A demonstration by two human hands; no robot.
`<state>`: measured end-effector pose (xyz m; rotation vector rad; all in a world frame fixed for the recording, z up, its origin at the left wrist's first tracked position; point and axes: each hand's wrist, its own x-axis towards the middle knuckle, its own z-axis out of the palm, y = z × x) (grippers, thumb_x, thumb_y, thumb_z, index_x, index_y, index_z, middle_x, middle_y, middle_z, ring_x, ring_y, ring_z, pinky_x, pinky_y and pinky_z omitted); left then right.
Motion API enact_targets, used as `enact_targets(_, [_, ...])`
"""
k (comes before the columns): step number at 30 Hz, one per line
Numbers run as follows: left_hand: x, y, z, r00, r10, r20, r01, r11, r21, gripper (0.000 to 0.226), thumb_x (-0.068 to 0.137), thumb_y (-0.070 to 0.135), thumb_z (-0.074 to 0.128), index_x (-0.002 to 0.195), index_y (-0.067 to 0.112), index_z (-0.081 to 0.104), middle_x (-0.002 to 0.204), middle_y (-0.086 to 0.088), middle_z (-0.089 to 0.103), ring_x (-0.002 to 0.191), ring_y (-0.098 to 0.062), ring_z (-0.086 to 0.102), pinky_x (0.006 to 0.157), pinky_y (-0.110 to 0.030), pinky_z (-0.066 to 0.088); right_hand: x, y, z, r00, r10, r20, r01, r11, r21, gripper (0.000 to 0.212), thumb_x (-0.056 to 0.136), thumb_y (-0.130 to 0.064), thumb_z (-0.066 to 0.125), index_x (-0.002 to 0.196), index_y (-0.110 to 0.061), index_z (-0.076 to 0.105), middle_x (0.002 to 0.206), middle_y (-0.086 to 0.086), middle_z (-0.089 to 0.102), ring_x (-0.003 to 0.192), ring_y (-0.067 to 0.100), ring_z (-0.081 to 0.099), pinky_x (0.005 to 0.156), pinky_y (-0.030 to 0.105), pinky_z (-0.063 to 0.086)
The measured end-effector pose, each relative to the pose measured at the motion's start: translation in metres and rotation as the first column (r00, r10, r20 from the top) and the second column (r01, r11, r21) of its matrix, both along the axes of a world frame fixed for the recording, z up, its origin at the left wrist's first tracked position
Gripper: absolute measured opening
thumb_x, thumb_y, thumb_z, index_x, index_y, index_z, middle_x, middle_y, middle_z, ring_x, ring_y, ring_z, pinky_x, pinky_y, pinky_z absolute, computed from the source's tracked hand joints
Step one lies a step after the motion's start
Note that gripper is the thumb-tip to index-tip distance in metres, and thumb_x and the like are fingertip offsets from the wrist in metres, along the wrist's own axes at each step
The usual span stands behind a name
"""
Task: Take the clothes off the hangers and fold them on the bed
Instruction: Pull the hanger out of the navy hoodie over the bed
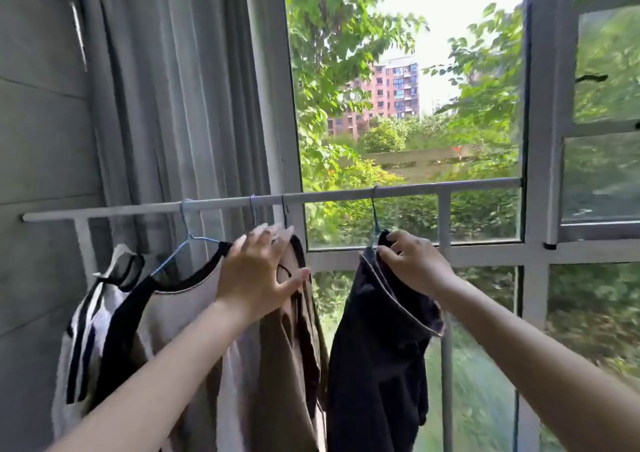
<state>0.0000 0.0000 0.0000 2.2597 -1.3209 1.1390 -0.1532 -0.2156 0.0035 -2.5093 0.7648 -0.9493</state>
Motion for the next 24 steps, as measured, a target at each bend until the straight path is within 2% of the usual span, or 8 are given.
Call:
enact_targets(4, [0.024,-0.049,0.016,0.998,-0.032,-0.053,0.028,0.996,-0.087,0.074,0.082,0.065,0.03,0.136,0.018,0.048,0.142,-0.002,0.046,0.131,-0.023,0.041,0.108,-0.047,0.029,0.04,-0.036,0.003,0.991,0.069,0.113,-0.094,0.969,0.228,0.039,0.094,-0.041,0.048,0.115,-0.008,0.056,0.101,0.007,0.061,0.089,0.021,0.054,0.077,0.032,0.043])
enact_targets(6, [0.037,-0.068,0.016,0.999,-0.038,-0.015,0.036,0.992,-0.117,0.072,0.083,0.063,0.03,0.137,0.018,0.046,0.146,-0.004,0.04,0.133,-0.025,0.039,0.112,-0.05,0.025,0.058,-0.047,-0.002,0.991,0.074,0.112,-0.104,0.951,0.291,0.039,0.093,-0.043,0.049,0.103,-0.007,0.057,0.092,0.006,0.06,0.086,0.023,0.055,0.075,0.034,0.041])
enact_targets(9, [0.056,-0.093,0.021,0.998,-0.066,0.018,0.068,0.986,-0.153,0.07,0.085,0.061,0.031,0.138,0.018,0.044,0.148,-0.004,0.037,0.136,-0.026,0.033,0.111,-0.05,0.023,0.079,-0.06,-0.012,0.989,0.057,0.138,-0.107,0.915,0.388,0.038,0.09,-0.047,0.052,0.081,-0.009,0.051,0.076,0.006,0.054,0.071,0.021,0.05,0.063,0.033,0.035])
enact_targets(12, [0.067,-0.119,0.029,0.995,-0.101,0.026,0.103,0.988,-0.112,0.068,0.086,0.058,0.031,0.138,0.017,0.046,0.146,-0.005,0.04,0.134,-0.027,0.035,0.11,-0.051,0.024,0.095,-0.064,-0.013,0.965,0.046,0.256,-0.184,0.816,0.548,0.037,0.088,-0.043,0.059,0.084,-0.006,0.055,0.08,0.011,0.058,0.076,0.024,0.056,0.071,0.035,0.043])
enact_targets(16, [0.088,-0.155,0.035,0.995,-0.084,0.052,0.084,0.996,-0.015,0.059,0.089,0.05,0.03,0.136,0.018,0.048,0.141,-0.005,0.046,0.129,-0.03,0.043,0.107,-0.051,0.029,0.108,-0.067,-0.01,0.903,-0.028,0.429,-0.321,0.621,0.715,0.034,0.086,-0.034,0.065,0.094,-0.001,0.062,0.093,0.014,0.067,0.081,0.027,0.06,0.08,0.035,0.048])
enact_targets(18, [0.099,-0.167,0.037,0.995,-0.093,0.018,0.093,0.996,0.005,0.054,0.092,0.047,0.039,0.139,0.02,0.044,0.142,-0.004,0.045,0.131,-0.028,0.04,0.11,-0.049,0.026,0.112,-0.069,-0.009,0.881,-0.053,0.469,-0.363,0.559,0.745,0.029,0.085,-0.032,0.066,0.095,-0.005,0.061,0.093,0.012,0.068,0.081,0.025,0.061,0.079,0.032,0.049])
enact_targets(20, [0.108,-0.172,0.036,0.991,-0.13,0.023,0.131,0.991,-0.02,0.053,0.089,0.045,0.048,0.135,0.018,0.048,0.135,-0.006,0.051,0.124,-0.029,0.046,0.105,-0.049,0.033,0.114,-0.072,-0.01,0.872,-0.052,0.487,-0.378,0.563,0.735,0.023,0.085,-0.03,0.067,0.091,-0.008,0.06,0.087,0.01,0.065,0.074,0.022,0.061,0.071,0.028,0.05])
enact_targets(24, [0.113,-0.174,0.036,0.987,-0.132,0.096,0.136,0.99,-0.04,0.062,0.08,0.057,0.043,0.125,0.017,0.058,0.119,-0.005,0.06,0.107,-0.029,0.056,0.093,-0.045,0.045,0.116,-0.078,-0.011,0.848,-0.048,0.528,-0.41,0.573,0.71,0.013,0.087,-0.021,0.066,0.087,-0.01,0.059,0.074,0.006,0.054,0.059,0.013,0.053,0.05,0.018,0.049])
